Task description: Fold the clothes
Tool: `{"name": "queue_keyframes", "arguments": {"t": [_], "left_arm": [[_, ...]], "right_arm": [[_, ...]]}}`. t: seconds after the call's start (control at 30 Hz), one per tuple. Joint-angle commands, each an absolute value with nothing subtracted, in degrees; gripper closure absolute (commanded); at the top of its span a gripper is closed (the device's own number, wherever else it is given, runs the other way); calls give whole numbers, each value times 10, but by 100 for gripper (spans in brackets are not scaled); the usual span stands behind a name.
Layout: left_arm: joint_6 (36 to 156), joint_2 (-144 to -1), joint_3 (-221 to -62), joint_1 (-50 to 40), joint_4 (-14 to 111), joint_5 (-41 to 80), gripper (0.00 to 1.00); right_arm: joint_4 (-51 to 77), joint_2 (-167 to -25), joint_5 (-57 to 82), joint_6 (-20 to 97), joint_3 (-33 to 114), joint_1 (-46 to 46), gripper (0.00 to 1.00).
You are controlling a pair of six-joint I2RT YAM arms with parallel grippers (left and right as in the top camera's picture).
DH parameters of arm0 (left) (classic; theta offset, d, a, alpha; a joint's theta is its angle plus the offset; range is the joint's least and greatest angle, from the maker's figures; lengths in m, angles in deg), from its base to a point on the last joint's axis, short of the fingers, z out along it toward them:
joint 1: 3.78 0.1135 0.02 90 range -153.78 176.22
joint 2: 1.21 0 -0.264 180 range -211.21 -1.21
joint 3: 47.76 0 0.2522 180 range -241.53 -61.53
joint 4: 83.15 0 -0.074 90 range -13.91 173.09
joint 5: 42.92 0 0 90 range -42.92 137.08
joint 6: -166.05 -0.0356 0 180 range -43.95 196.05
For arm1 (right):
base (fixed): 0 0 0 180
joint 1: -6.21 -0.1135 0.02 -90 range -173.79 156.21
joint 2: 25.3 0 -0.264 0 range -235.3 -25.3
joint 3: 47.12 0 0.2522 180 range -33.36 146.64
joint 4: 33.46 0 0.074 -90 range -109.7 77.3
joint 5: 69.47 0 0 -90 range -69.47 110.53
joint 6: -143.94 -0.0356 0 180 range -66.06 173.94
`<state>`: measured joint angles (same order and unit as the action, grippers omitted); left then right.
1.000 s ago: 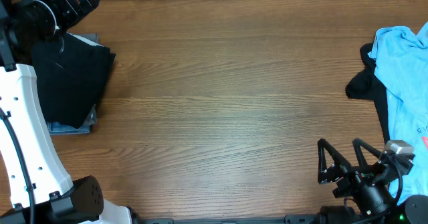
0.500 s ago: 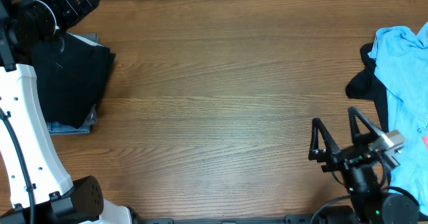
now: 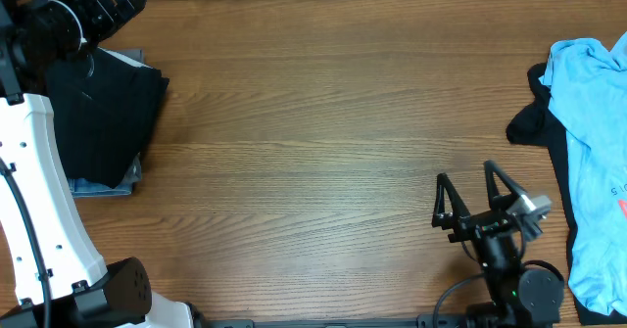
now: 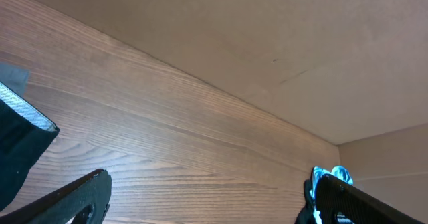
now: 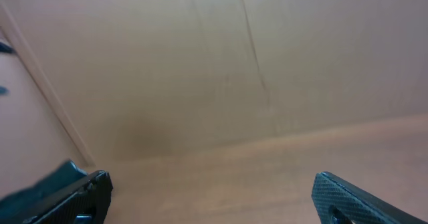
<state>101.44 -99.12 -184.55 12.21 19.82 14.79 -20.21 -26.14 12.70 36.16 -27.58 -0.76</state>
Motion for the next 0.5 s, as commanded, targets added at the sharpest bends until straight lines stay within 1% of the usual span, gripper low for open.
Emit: {"name": "queue_keyframes", "arguments": {"t": [0.0, 0.07, 0.2, 0.47], "left_arm": [[1018, -987, -1846, 122, 199, 151, 0], [1018, -987, -1846, 122, 199, 151, 0], [1018, -987, -1846, 122, 199, 151, 0], [1018, -987, -1846, 122, 199, 151, 0]], "right_arm": [[-208, -255, 134, 361, -313, -12, 0], [-208, -255, 135, 361, -330, -12, 0], [-154, -255, 136, 361, -329, -12, 0], [-156, -255, 137, 361, -329, -12, 0]]}}
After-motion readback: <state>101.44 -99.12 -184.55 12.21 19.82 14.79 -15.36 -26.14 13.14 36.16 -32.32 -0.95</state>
